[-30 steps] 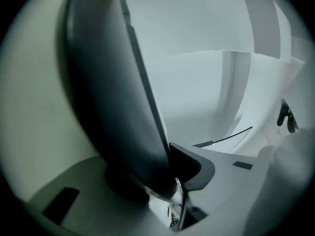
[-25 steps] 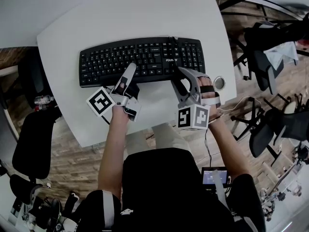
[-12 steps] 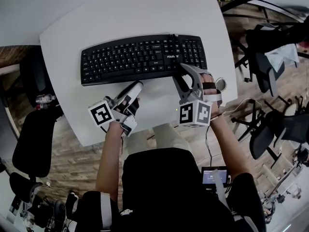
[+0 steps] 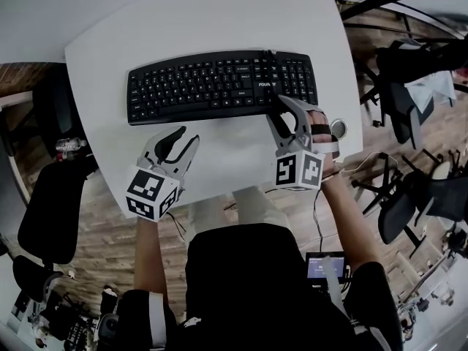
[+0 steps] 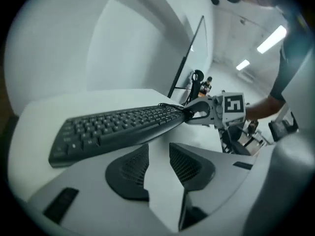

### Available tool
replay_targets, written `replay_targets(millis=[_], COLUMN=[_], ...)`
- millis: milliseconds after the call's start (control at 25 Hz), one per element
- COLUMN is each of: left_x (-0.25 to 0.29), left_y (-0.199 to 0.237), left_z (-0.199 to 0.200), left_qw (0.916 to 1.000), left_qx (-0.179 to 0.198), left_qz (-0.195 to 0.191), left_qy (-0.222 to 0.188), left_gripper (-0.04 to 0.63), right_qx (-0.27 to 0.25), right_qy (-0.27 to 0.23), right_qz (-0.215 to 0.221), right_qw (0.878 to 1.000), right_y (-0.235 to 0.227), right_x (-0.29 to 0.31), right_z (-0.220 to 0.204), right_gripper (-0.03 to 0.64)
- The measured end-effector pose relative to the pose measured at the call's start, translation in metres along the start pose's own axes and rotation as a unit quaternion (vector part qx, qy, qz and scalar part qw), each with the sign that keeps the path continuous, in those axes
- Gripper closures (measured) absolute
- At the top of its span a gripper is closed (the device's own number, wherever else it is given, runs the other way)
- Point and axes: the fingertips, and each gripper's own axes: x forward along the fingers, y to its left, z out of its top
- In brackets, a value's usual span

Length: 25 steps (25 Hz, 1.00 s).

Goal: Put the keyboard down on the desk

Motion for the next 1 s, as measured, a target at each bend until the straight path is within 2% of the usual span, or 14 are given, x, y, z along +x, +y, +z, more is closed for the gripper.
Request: replay_targets(millis=[120,200,280,320,400,520,560,680,760,800,920,960,1000], left_x=[-0.003,-0.002,-0.001,0.0,0.002,0.011,0.015,0.024,0.028,0.031,0.035,0.035,0.035], left_y=[0.004,0.009,0.019,0.024,0.031,0.034,0.032,0.031,0.032,0.033,0.035,0.036,0.038], left_z=[0.015,0.02,0.016,0.014,0.013,0.005,0.002,0.0,0.0,-0.001,-0.003,-0.002,-0.001], left_qw=[0.9957,0.9873,0.9769,0.972,0.9582,0.9281,0.9204,0.9063,0.9003,0.9005,0.9085,0.9073,0.9046], left_qx=[0.088,0.151,0.198,0.216,0.261,0.343,0.361,0.391,0.399,0.396,0.377,0.379,0.384], left_qz=[0.021,0.042,0.071,0.083,0.1,0.101,0.096,0.096,0.104,0.104,0.1,0.104,0.109], left_qy=[0.015,0.027,0.038,0.044,0.061,0.105,0.114,0.128,0.141,0.146,0.15,0.15,0.151], left_gripper=[0.45,0.43,0.326,0.298,0.272,0.259,0.257,0.252,0.252,0.252,0.255,0.268,0.308], right_qx=[-0.005,-0.005,-0.003,-0.002,-0.004,-0.003,-0.002,0.0,-0.001,-0.002,-0.007,-0.009,-0.01], right_qy=[-0.001,-0.002,-0.001,-0.002,-0.003,-0.002,-0.001,0.003,0.003,0.004,0.009,0.01,0.01], right_qz=[-0.001,-0.002,-0.002,-0.001,-0.002,-0.003,-0.003,0.0,0.001,0.001,0.002,0.001,0.001], right_qw=[1.0,1.0,1.0,1.0,1.0,1.0,1.0,1.0,1.0,1.0,1.0,1.0,1.0], right_y=[0.001,0.001,0.001,0.001,0.002,0.002,0.001,0.001,0.001,0.001,0.002,0.003,0.003], right_x=[0.002,0.003,0.002,0.002,0.002,0.002,0.002,0.001,0.002,0.003,0.005,0.005,0.006], right_z=[-0.001,-0.002,-0.002,-0.001,-0.001,-0.001,-0.001,0.0,-0.001,-0.001,-0.004,-0.004,-0.005], right_gripper=[0.42,0.42,0.42,0.42,0.42,0.42,0.42,0.42,0.42,0.42,0.419,0.419,0.419])
